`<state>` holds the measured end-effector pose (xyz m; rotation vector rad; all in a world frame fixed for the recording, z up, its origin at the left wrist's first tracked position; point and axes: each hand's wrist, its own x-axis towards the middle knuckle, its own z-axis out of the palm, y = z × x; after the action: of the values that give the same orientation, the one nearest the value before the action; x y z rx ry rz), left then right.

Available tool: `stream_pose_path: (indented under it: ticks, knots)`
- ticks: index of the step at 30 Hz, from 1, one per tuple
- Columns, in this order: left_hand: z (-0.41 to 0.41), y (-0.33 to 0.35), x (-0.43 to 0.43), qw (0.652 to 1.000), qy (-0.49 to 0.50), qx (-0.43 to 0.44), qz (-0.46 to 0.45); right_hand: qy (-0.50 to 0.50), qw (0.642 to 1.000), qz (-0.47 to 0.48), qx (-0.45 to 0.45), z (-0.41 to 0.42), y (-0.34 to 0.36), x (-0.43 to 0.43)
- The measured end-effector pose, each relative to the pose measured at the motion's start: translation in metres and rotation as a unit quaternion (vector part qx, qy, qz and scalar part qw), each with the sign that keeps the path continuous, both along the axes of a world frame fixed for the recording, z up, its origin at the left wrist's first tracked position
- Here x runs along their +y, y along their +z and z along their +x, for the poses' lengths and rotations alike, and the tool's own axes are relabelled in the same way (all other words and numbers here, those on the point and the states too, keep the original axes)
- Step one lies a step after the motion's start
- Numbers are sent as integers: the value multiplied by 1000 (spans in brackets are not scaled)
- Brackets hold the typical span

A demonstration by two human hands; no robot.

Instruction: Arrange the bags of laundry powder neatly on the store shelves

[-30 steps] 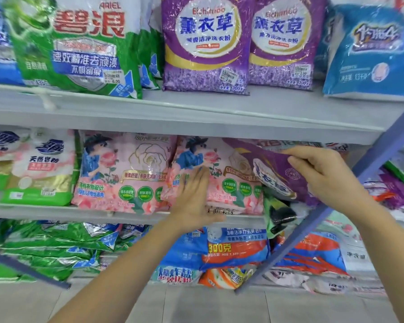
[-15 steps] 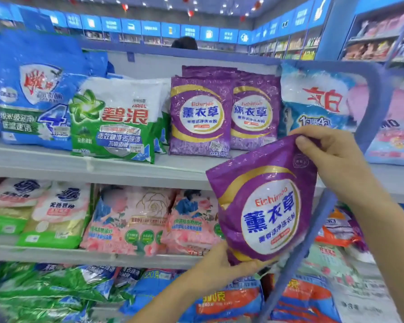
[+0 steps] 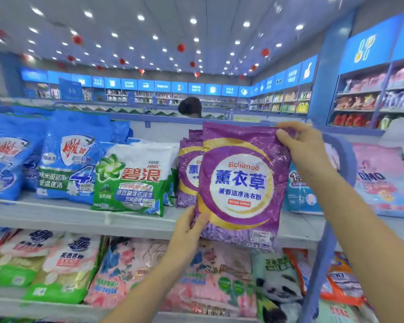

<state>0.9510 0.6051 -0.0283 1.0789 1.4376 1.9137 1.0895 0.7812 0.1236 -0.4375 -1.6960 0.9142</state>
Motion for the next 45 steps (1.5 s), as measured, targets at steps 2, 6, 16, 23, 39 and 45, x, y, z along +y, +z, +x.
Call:
stream_pose_path:
  ticks: [2, 6, 16, 23, 39, 45]
  knots:
    - [-11, 8, 7, 999, 31, -10, 11, 100, 989, -97, 48, -12, 0, -3]
    - [-41, 25, 22, 994, 71, -42, 75, 156, 973, -169, -23, -40, -42, -9]
    - [-101, 17, 53, 982, 117, 134, -68, 64, 986, -124, -96, -90, -124, -8]
    - [-123, 7, 65, 971, 50, 122, -200, 40, 982, -110, -151, -101, -147, 2]
    - [-112, 7, 59, 898, 176, 383, -130, -149, 975, 21, -166, -88, -139, -4]
    - [-63, -5, 20, 843, 217, 489, 58, -188, 963, 149, -124, -13, -133, -34]
